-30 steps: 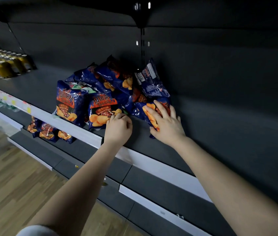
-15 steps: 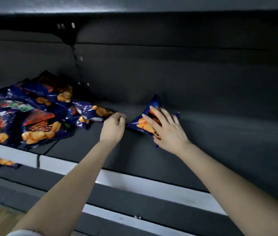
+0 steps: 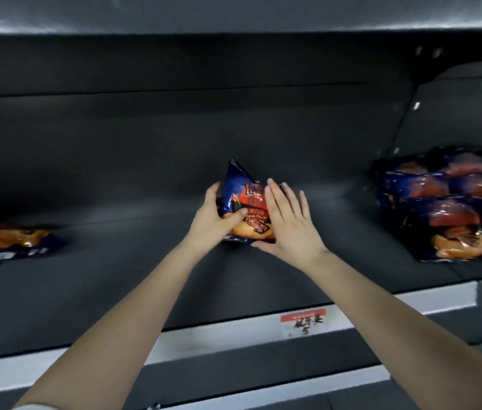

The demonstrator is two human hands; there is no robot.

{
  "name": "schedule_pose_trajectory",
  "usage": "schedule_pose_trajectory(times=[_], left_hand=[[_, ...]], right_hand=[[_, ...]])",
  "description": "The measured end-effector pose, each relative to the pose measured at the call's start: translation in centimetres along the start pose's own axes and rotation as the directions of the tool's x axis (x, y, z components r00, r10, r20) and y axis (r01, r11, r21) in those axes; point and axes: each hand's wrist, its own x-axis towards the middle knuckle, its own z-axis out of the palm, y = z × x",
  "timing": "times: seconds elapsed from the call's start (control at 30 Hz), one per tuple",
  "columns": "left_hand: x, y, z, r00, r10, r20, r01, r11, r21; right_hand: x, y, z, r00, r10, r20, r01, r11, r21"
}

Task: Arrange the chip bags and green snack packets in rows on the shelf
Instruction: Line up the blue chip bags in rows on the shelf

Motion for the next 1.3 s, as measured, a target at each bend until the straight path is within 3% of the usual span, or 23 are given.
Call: schedule_pose_trajectory(times=[0.17, 0.37, 0.6, 0.8, 0.93, 1.07, 1.2, 1.3], left_hand=[[1.3, 1.6, 6.0, 1.000, 0.021, 0.000, -0.021, 0.976, -0.217], [1.4, 4.4, 15.4, 0.961, 0.084, 0.262, -0.007, 0.959, -0.282], [1.1, 6.9, 22.5, 0.843, 0.165, 0.513, -0.080, 0.980, -0.184], [0.8, 8.7, 25.0, 0.873, 0.142, 0.466, -0.071, 0.983, -0.166], [1.5, 7.7, 24.3, 0.932, 0.156, 0.327, -0.236, 0.947, 0.219], [2.4, 4.7, 22.0, 0.934, 0.071, 0.349, -0.312, 0.636, 0.706], [2.8, 1.9, 19.0, 0.981, -0.011, 0.194, -0.157, 0.543, 0.825], [2.6, 0.0, 17.4, 0.992, -0.077, 0.100, -0.038, 0.574, 0.818]], right_hand=[[-3.3, 5.0, -1.8, 0.952, 0.304, -0.041, -0.296, 0.945, 0.139], [-6.4, 9.3, -4.8, 0.863, 0.488, -0.134, -0.434, 0.849, 0.300], [-10.1, 15.3, -7.1, 0.767, 0.624, -0.150, -0.596, 0.779, 0.198], [-10.9, 18.1, -7.8, 0.749, 0.626, -0.217, -0.598, 0.780, 0.184], [-9.0, 18.2, -7.5, 0.756, 0.605, -0.249, -0.555, 0.795, 0.246], [-6.4, 16.6, -5.8, 0.810, 0.542, -0.226, -0.470, 0.829, 0.303], [-3.9, 14.9, -3.6, 0.848, 0.502, -0.172, -0.434, 0.842, 0.320], [-2.5, 14.4, -1.9, 0.863, 0.490, -0.122, -0.439, 0.848, 0.295]])
